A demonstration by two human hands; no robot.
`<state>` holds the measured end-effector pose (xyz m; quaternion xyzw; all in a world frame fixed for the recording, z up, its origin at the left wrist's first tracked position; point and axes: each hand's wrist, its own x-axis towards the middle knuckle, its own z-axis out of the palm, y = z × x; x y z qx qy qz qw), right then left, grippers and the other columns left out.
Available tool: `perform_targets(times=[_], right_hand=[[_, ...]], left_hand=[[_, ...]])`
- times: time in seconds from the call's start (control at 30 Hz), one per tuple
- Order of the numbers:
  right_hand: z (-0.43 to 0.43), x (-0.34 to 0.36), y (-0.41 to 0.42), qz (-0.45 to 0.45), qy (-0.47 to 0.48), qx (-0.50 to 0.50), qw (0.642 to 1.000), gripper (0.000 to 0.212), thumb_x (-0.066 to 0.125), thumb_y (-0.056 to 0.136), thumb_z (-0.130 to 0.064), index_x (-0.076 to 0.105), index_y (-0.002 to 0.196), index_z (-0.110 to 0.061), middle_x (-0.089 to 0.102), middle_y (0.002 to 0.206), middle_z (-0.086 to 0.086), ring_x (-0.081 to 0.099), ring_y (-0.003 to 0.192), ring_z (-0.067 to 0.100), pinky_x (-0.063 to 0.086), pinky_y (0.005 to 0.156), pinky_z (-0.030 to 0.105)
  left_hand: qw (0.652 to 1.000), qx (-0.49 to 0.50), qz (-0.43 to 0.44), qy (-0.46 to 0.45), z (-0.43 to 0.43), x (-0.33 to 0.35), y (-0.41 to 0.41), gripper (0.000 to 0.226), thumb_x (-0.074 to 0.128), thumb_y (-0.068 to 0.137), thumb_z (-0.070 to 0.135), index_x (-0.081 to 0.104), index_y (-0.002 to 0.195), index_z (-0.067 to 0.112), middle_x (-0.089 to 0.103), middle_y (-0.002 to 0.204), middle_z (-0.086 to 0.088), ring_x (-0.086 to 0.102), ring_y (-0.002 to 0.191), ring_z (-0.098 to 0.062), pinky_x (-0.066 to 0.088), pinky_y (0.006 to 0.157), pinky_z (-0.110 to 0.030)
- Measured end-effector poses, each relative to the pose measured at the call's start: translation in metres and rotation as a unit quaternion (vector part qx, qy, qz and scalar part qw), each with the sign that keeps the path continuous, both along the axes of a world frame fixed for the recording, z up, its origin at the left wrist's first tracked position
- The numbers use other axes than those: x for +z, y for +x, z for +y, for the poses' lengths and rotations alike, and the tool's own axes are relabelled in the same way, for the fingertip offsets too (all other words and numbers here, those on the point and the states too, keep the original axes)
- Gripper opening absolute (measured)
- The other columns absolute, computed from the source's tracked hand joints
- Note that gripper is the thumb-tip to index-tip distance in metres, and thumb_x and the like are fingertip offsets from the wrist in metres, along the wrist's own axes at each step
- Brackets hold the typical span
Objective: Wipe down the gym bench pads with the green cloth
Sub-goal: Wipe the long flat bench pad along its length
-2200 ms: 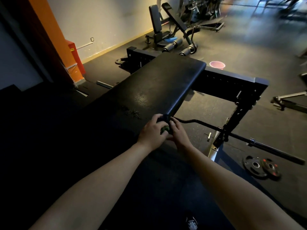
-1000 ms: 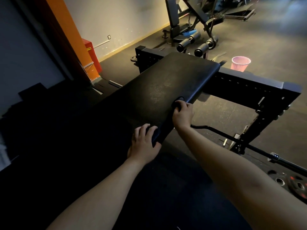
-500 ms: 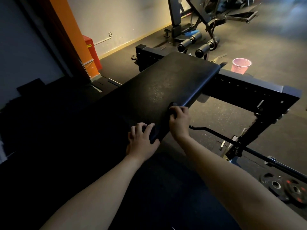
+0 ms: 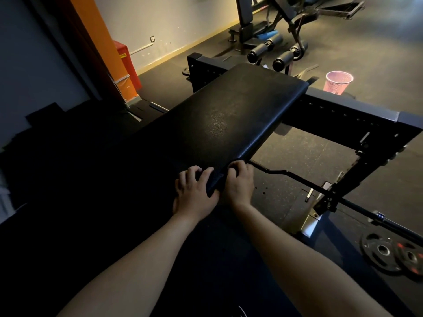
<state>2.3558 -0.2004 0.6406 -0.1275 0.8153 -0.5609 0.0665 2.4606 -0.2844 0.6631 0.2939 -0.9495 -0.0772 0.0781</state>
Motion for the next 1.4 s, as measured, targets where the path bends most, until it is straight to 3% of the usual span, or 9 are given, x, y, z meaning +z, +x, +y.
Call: perform_targets(times=[0.13,0.3,0.5,0.63,0.73,0.97,1.07,1.2,1.4], right_hand=[[0.005,-0.001,-0.01,0.018,-0.022,0.004,1.0,0.012,0.051,0.097,-0.023,0.056,0.104,-0.031,0.045,0.113,-0.004,0.051,0.103,0.014,0.051,0.092,0.039],[-0.001,0.017,-0.065,-0.041,-0.052,-0.063,0.996,0.025,0.05,0.097,-0.014,0.054,0.115,-0.031,0.038,0.126,-0.002,0.044,0.121,0.022,0.047,0.104,0.045],[-0.01,0.0,-0.031,-0.082,-0.052,-0.069,0.993,0.018,0.044,0.098,-0.024,0.055,0.111,-0.03,0.042,0.128,0.001,0.045,0.119,0.027,0.043,0.104,0.053],[-0.009,-0.006,0.007,-0.096,-0.085,-0.056,0.99,0.017,0.045,0.1,-0.021,0.053,0.109,-0.033,0.043,0.121,-0.003,0.051,0.111,0.021,0.048,0.098,0.045],[-0.004,-0.002,0.034,-0.105,-0.102,-0.027,0.989,0.016,0.045,0.101,-0.018,0.055,0.112,-0.024,0.047,0.118,0.002,0.054,0.1,0.015,0.05,0.088,0.036],[0.012,0.016,0.057,-0.073,-0.044,0.059,0.995,0.021,0.053,0.098,-0.016,0.055,0.117,-0.026,0.047,0.122,-0.001,0.055,0.112,0.018,0.054,0.095,0.04],[0.011,0.03,0.041,-0.071,-0.055,-0.011,0.996,0.026,0.055,0.096,-0.018,0.056,0.118,-0.032,0.045,0.128,0.001,0.054,0.117,0.022,0.055,0.095,0.045],[-0.014,0.031,0.063,-0.077,0.017,0.001,0.997,0.022,0.052,0.098,-0.022,0.056,0.118,-0.031,0.04,0.131,0.002,0.042,0.124,0.028,0.048,0.101,0.049],[-0.021,0.027,0.115,-0.035,0.069,0.007,0.997,0.018,0.047,0.1,-0.031,0.057,0.114,-0.028,0.045,0.123,0.002,0.052,0.109,0.025,0.05,0.092,0.043]], left_hand=[[1.0,-0.005,0.005,0.007,-0.001,0.002,0.002,0.066,0.055,0.09,0.056,0.032,0.149,0.039,0.026,0.146,0.002,0.024,0.134,-0.023,0.029,0.111,-0.042],[1.0,-0.002,0.009,0.021,0.002,0.004,0.004,0.065,0.053,0.092,0.055,0.031,0.151,0.04,0.025,0.147,0.003,0.022,0.138,-0.022,0.031,0.114,-0.042],[0.999,-0.02,0.009,0.029,-0.004,0.001,0.003,0.066,0.054,0.091,0.055,0.032,0.15,0.037,0.026,0.146,0.002,0.022,0.136,-0.023,0.03,0.113,-0.044],[0.999,-0.038,0.011,0.018,-0.007,-0.002,0.004,0.065,0.055,0.091,0.053,0.034,0.15,0.034,0.028,0.145,-0.001,0.025,0.133,-0.024,0.033,0.11,-0.043],[0.998,-0.049,0.011,0.027,-0.007,0.001,0.006,0.066,0.058,0.091,0.047,0.034,0.151,0.032,0.028,0.147,-0.003,0.025,0.136,-0.024,0.032,0.111,-0.04],[0.986,-0.114,-0.026,0.117,-0.014,0.02,0.037,0.079,0.062,0.094,0.033,0.018,0.159,0.02,0.013,0.164,-0.003,0.005,0.151,-0.023,0.02,0.123,-0.043],[0.996,-0.08,-0.011,0.046,-0.017,0.026,0.073,0.071,0.057,0.094,0.046,0.025,0.155,0.027,0.019,0.158,0.001,0.013,0.144,-0.024,0.018,0.118,-0.047],[1.0,-0.019,-0.009,0.021,-0.026,0.018,0.115,0.069,0.051,0.09,0.065,0.035,0.149,0.032,0.028,0.148,0.001,0.025,0.134,-0.024,0.024,0.111,-0.046],[0.999,-0.026,-0.006,0.046,-0.023,0.015,0.128,0.067,0.054,0.091,0.057,0.031,0.149,0.033,0.022,0.152,0.002,0.021,0.138,-0.023,0.02,0.113,-0.043]])
